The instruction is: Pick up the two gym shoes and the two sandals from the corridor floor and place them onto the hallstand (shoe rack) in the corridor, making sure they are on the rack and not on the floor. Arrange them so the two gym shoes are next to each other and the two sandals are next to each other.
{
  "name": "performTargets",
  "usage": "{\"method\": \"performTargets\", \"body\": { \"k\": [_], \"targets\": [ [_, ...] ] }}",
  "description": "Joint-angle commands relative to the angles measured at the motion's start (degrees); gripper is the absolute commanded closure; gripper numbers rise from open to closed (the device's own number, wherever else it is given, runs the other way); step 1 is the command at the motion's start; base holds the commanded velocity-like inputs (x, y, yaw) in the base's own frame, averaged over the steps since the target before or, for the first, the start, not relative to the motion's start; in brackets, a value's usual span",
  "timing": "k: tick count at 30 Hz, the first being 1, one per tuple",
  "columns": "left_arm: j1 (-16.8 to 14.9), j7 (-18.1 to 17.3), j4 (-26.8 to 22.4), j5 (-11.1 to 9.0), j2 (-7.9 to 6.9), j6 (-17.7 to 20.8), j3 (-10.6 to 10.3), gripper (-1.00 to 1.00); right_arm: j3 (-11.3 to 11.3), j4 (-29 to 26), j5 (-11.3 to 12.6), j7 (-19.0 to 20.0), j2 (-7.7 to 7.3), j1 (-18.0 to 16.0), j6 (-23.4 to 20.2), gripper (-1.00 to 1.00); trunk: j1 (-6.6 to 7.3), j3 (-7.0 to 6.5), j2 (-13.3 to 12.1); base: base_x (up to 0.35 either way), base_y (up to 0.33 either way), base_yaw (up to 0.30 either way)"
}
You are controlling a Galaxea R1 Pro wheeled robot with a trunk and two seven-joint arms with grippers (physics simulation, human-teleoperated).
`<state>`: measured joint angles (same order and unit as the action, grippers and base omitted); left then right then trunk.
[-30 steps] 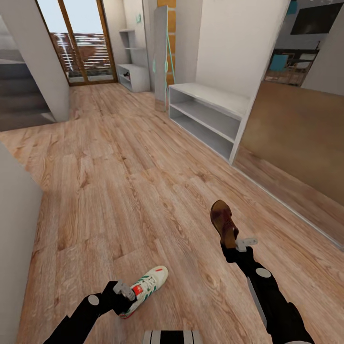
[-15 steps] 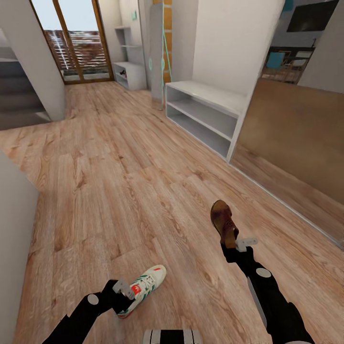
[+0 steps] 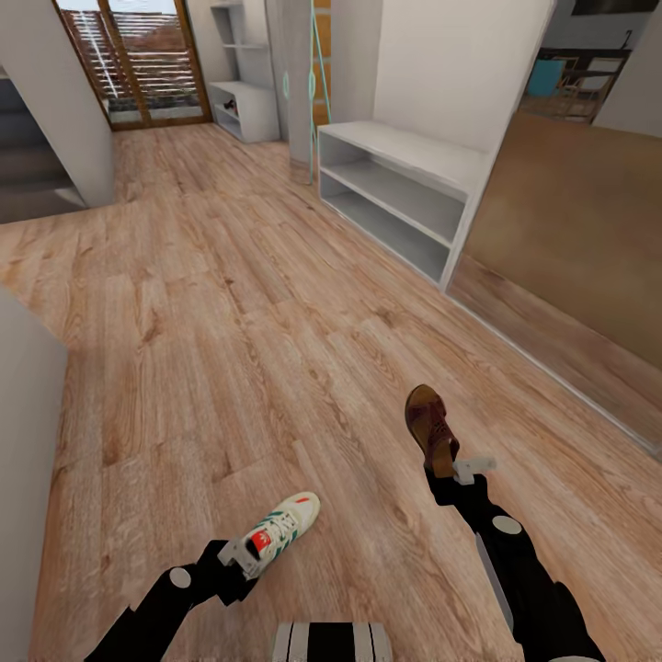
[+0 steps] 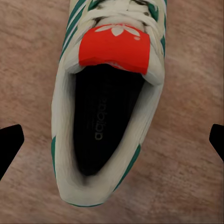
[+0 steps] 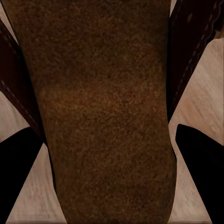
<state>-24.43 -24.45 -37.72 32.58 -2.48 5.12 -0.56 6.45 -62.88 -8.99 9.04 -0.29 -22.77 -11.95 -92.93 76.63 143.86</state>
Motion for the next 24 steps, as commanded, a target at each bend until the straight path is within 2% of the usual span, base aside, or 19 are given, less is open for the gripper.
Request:
{"method": "performTargets", "body": {
  "k": [1,7,11,12,14,22,24],
  "targets": [
    [0.0,-0.25,-0.18,0.16,-0.05,0.33,-0.04,-1.0,0.14,-0.12,-0.56,0.45,0.03,-0.01,-0.27,1.0,-0.01,0.36,0.03,0.0,0.0,0.0],
    [-0.14,-0.08,-0.52,0.2,-0.56,0.33,0.1,-1.0,0.15,-0.22,-0.57,0.45,0.03,0.0,-0.27,1.0,-0.01,0.7,0.03,0.0,0.0,0.0],
    [-0.17,1.38,-0.61,0.2,-0.65,0.33,0.12,-1.0,0.14,-0.66,-0.57,0.45,0.03,0.0,-0.27,1.0,-0.01,0.74,0.03,0.0,0.0,0.0],
    [-0.17,3.21,-0.66,0.21,-0.58,0.33,0.1,-1.0,0.14,-0.81,-0.58,0.45,0.03,-0.01,-0.27,1.0,-0.01,0.74,0.03,0.0,0.0,0.0],
    [-0.17,3.91,-0.67,0.21,-0.47,0.33,0.06,-1.0,0.14,-0.85,-0.58,0.45,0.03,-0.02,-0.27,1.0,-0.01,0.75,0.03,0.0,0.0,0.0],
    [-0.18,5.15,-0.63,0.21,-0.15,0.4,-2.03,-1.0,0.2,-0.91,-0.59,0.45,0.03,0.0,-0.27,1.0,-0.01,0.79,0.03,0.0,0.0,0.0],
    [-0.18,5.19,-0.62,0.21,-0.11,0.41,-2.22,-1.0,0.21,-0.92,-0.59,0.45,0.03,-0.01,-0.29,1.0,-0.06,1.31,0.06,0.0,0.0,0.0]
  ]
}}
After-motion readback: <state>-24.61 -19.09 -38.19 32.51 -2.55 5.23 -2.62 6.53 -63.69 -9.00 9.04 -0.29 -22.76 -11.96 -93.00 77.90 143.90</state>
